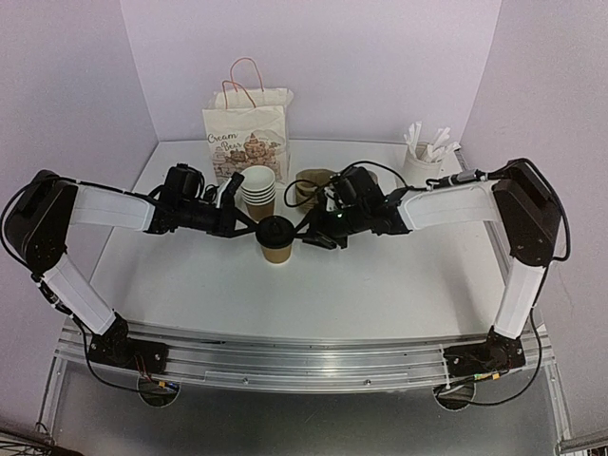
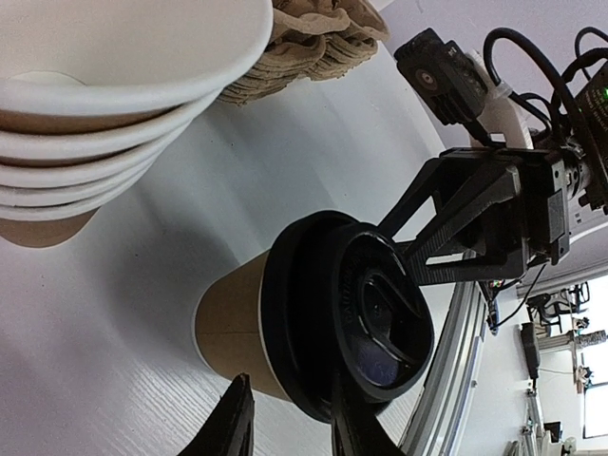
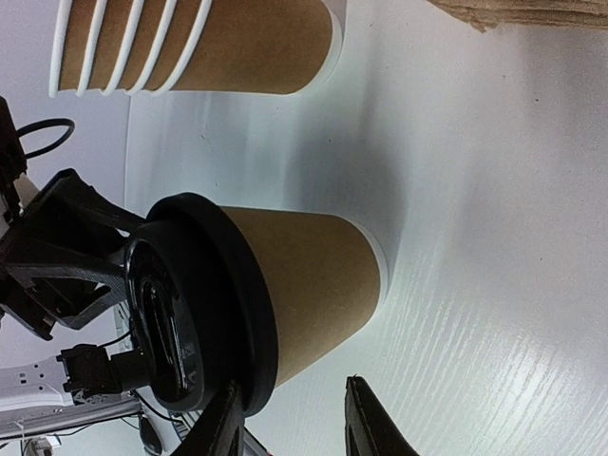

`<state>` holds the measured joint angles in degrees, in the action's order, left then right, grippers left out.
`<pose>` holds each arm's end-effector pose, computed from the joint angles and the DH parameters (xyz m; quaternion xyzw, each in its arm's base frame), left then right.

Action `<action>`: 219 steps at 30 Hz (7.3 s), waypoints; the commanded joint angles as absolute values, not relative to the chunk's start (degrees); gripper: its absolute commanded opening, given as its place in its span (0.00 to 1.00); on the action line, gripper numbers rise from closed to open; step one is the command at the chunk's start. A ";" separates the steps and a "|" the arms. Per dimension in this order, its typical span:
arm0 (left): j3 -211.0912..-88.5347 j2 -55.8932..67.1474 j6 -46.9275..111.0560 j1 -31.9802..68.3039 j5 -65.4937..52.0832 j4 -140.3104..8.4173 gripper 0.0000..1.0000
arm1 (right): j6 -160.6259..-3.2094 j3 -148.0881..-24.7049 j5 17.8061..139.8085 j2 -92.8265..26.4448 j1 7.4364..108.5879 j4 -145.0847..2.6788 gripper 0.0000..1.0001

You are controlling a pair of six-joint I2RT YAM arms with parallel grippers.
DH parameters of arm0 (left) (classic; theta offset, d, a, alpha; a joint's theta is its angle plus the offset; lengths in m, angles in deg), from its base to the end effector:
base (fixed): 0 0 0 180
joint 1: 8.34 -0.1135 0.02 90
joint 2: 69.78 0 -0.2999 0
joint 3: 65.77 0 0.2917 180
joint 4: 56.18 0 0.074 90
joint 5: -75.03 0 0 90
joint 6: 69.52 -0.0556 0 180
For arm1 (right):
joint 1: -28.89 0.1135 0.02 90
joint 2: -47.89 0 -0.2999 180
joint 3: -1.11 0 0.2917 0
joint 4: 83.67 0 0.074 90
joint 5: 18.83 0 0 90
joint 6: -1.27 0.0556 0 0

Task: Pack the takeout coffee

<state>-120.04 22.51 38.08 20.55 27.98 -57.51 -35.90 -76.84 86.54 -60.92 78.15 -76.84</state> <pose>0.2886 -0.2025 0.1608 0.2386 0.8217 -0.4611 0.2351 0.2943 0.3643 0.1697 -0.0312 0.8909 0.4152 0.1813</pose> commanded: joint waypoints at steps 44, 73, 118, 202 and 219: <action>-122.14 28.06 22.91 21.12 29.05 -72.77 0.05 | -34.55 -79.88 85.18 -63.90 80.75 -74.35 0.30; -129.45 23.02 17.10 20.95 29.81 -79.31 0.19 | -40.71 -82.84 84.15 -61.61 81.35 -73.07 0.34; -128.90 16.46 -15.78 19.82 40.23 -80.62 0.87 | -53.43 -88.43 90.67 -61.43 77.08 -65.65 0.57; -121.46 27.39 -11.19 31.56 24.48 -50.09 0.82 | -55.86 -76.62 80.21 -61.53 82.50 -81.33 0.49; -114.37 32.88 -16.53 31.78 28.36 -53.61 0.79 | -52.36 -70.63 79.34 -61.43 83.13 -84.75 0.49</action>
